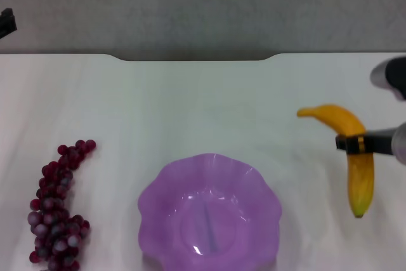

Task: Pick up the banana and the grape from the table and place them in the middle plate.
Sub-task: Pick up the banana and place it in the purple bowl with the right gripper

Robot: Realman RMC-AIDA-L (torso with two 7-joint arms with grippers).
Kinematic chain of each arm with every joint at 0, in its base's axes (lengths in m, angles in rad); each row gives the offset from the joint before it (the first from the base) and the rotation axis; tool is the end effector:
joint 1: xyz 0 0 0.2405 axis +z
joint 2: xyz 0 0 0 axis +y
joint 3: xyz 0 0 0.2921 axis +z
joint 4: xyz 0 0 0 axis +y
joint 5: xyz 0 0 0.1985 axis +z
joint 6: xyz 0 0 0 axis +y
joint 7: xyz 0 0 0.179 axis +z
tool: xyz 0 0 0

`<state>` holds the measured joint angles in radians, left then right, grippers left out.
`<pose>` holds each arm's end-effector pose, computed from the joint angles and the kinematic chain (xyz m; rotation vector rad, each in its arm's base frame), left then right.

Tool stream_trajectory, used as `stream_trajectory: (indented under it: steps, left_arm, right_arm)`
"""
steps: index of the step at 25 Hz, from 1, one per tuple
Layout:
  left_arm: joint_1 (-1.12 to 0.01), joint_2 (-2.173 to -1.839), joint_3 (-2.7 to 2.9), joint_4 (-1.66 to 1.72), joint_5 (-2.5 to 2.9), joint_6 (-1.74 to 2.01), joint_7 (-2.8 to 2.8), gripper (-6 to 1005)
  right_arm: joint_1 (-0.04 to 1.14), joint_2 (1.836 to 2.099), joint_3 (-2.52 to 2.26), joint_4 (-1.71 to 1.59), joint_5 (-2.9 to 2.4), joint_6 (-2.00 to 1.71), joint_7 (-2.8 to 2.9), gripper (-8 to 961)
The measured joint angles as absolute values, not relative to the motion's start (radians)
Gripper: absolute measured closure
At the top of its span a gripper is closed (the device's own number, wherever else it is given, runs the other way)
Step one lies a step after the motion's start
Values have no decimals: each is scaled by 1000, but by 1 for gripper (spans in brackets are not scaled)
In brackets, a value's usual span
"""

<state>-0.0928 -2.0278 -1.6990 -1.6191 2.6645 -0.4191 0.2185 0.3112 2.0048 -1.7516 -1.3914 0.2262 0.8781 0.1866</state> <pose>-0.2751 0.3932 0.1029 -1.6192 -0.7581 -0.3858 0.2982 0.3834 -0.0352 -1.8955 1.1337 -0.1330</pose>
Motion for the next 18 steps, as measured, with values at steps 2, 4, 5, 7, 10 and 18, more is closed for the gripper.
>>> stream_trajectory:
  steps: [2,4,5,7,10,18]
  left_arm:
    - [-94,-2028,-1698,-1619,2664,-420,218,125]
    - [-97,-2028,-1698,-1621,2665,-425,218,126]
    - [-99,-2028,-1698,-1624,2665,-429,218,126]
    - [-101,-2028,-1698,-1629,2664,-434,219,126]
    - [-103,-2028,-1698,-1632,2664,-436,219,126]
    - [-109,-2028,-1696,-1634,2665,-437,219,126]
  right_arm:
    - [303,2005,-1749,-1447,215,904,173,435]
    - [296,2006,-1751,-1482,214,915,160,434]
    - [293,2006,-1755,-1497,214,918,155,434]
    - [291,2006,-1770,-1517,216,921,152,434]
    - [310,2006,-1816,-1530,221,922,151,434]
    - [420,2006,-1974,-1519,275,918,149,434]
